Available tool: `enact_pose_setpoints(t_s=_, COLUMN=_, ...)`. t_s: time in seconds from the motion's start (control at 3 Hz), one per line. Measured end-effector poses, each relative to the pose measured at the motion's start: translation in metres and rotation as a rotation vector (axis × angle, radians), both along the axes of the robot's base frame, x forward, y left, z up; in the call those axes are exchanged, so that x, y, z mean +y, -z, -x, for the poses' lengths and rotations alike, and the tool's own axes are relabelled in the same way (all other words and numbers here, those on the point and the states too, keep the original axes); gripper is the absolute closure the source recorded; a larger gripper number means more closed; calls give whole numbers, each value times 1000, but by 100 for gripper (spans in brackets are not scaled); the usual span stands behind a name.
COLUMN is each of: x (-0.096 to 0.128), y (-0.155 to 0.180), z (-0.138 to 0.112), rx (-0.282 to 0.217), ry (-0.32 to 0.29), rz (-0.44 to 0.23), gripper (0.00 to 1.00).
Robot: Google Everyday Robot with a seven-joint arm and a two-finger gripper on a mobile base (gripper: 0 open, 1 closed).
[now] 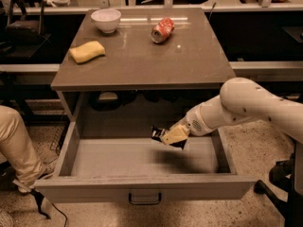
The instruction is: Place rxbar chocolate into top drawer
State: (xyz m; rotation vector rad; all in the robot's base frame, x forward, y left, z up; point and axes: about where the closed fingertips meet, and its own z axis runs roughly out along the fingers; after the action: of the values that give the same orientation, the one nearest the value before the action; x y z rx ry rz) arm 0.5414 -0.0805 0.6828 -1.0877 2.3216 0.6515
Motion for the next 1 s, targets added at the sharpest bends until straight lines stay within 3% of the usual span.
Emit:
enact_pose_setpoints(t_s=0.33, x=5, y=11, z=-2, rx=2, ry=26, rz=5, gripper=84)
enact_pose_setpoints(t_s=0.67, x=11, y=18, z=-1, rx=7, ry=28, rz=-1, gripper=61)
enact_pose_setpoints(t_s=1.0, x=15, y=21, z=-1, rx=8, ry=29, rz=-5, gripper=30)
